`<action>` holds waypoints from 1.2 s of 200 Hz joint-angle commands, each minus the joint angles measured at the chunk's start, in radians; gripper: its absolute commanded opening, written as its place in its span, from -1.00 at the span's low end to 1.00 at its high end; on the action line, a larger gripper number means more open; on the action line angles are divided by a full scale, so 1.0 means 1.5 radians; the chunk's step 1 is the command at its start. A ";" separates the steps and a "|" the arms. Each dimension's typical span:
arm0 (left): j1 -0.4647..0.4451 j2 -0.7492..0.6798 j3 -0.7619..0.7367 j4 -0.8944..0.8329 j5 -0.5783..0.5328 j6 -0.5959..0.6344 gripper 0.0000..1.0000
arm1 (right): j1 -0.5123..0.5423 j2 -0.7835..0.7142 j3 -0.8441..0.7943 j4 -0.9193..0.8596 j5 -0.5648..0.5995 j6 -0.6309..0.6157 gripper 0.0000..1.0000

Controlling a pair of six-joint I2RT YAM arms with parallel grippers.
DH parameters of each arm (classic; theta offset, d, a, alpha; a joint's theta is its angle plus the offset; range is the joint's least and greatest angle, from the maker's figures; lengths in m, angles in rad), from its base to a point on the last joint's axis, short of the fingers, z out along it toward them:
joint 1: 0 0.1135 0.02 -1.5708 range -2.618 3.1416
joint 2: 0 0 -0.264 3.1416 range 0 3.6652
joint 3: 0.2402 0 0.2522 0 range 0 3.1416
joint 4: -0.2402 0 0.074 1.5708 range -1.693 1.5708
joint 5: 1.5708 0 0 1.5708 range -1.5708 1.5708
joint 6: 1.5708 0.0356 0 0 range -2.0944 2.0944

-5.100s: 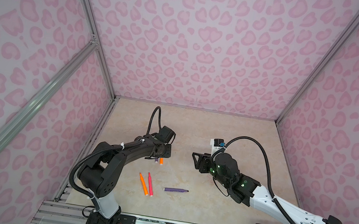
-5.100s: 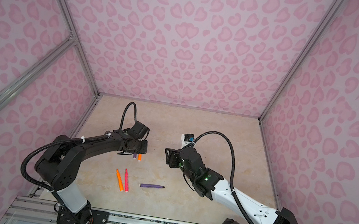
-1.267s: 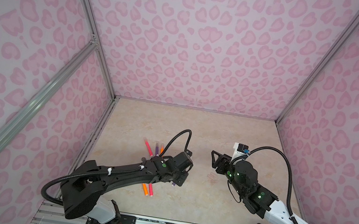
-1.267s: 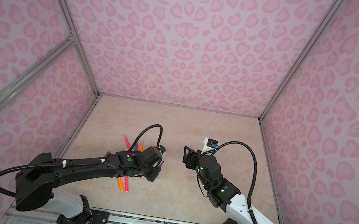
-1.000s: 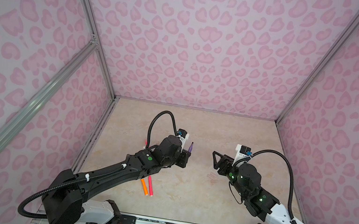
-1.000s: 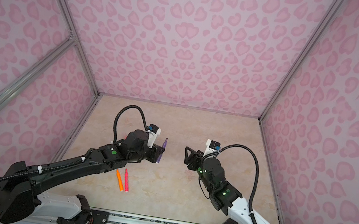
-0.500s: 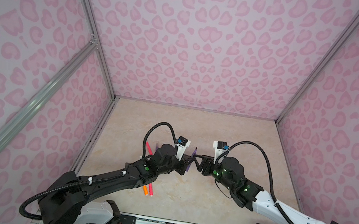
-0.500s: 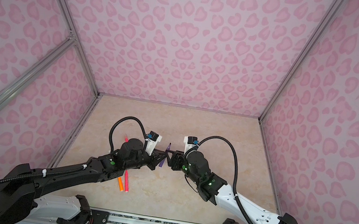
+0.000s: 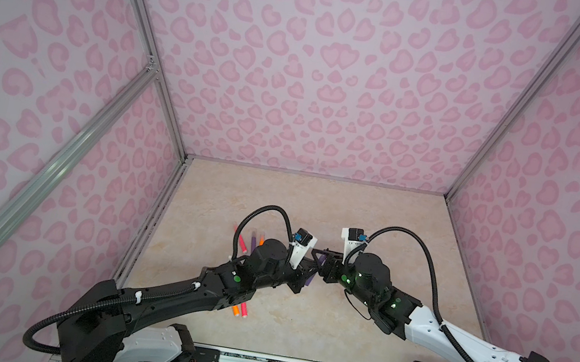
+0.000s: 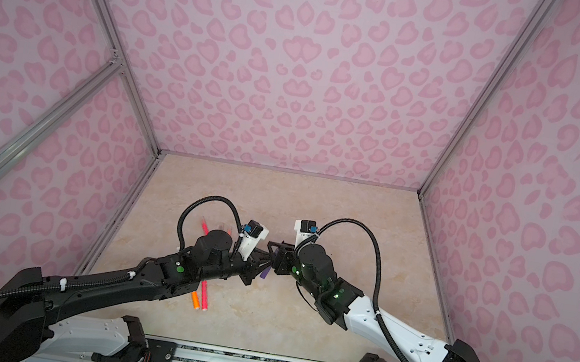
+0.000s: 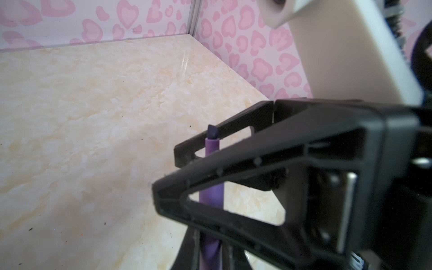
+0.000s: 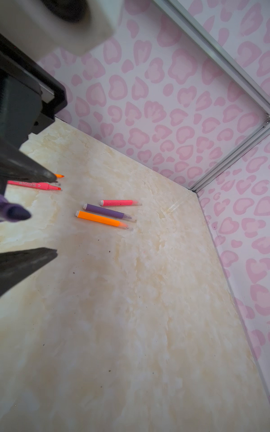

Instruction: Insert the pens into the pen caps

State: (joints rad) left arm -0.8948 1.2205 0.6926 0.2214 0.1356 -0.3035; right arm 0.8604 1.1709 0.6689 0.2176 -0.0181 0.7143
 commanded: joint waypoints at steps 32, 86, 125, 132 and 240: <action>-0.004 0.019 0.031 -0.004 -0.066 0.011 -0.93 | 0.002 0.011 0.005 -0.007 -0.016 0.004 -0.42; -0.004 0.039 0.044 -0.016 -0.079 0.009 -0.94 | 0.001 0.019 0.010 -0.017 -0.011 0.011 -0.71; -0.004 0.046 0.047 -0.012 -0.044 0.010 -0.72 | 0.001 0.019 0.009 -0.010 -0.025 0.015 -0.89; -0.004 0.048 0.049 -0.012 -0.041 0.011 -0.67 | 0.001 0.017 0.009 -0.008 -0.030 0.014 -0.92; -0.004 0.050 0.044 -0.002 -0.038 0.011 -0.50 | 0.001 0.006 -0.008 0.020 -0.037 0.019 -1.00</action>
State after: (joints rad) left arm -0.9024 1.3045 0.7536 0.1589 0.0788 -0.2943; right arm 0.8600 1.1687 0.6598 0.2203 -0.0425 0.7406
